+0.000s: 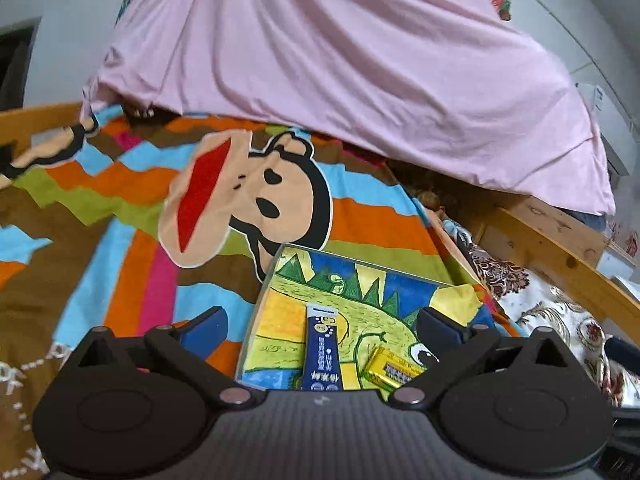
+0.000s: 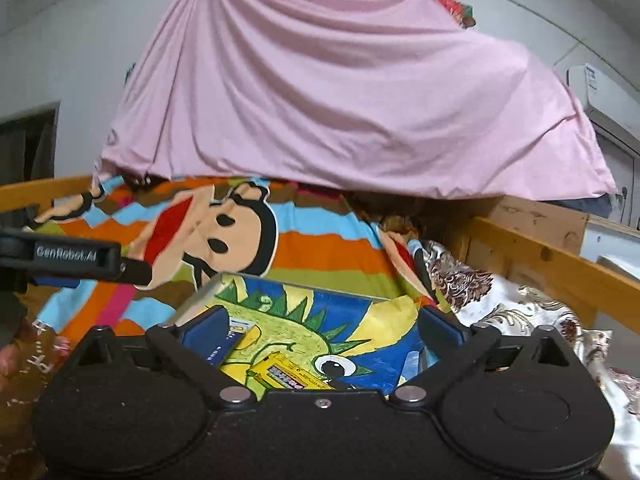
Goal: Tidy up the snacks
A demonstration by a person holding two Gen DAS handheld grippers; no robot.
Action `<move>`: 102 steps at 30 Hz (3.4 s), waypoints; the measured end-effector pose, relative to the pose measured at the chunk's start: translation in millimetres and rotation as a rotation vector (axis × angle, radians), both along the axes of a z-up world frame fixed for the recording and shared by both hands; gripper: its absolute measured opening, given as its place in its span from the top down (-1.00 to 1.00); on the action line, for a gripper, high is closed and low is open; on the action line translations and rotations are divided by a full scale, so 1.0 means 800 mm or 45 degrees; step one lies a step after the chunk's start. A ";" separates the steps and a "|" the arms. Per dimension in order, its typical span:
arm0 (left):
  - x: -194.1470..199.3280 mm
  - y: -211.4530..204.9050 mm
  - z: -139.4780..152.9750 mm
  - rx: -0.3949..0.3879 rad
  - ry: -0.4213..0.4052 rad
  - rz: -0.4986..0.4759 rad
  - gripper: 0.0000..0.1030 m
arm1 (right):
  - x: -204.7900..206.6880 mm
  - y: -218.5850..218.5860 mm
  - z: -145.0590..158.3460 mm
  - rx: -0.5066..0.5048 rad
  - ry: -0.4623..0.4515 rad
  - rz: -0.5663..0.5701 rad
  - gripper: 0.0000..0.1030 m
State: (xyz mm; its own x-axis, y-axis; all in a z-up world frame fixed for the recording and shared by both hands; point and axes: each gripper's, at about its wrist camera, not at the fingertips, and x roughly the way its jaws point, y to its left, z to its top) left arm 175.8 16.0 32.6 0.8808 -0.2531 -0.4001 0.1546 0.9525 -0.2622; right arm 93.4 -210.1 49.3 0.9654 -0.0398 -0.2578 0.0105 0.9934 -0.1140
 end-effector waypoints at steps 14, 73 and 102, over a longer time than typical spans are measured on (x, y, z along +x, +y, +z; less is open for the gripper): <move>-0.148 -0.005 0.008 0.143 -0.140 0.018 -0.99 | -0.133 -0.017 0.018 0.035 -0.023 0.000 -0.98; -0.121 -0.039 -0.075 0.288 0.388 -0.249 -0.99 | -0.088 -0.055 -0.080 0.200 0.761 -0.011 -0.99; -0.038 -0.102 -0.125 0.392 0.354 -0.411 -0.99 | 0.028 -0.063 -0.120 -0.009 0.633 0.045 -0.87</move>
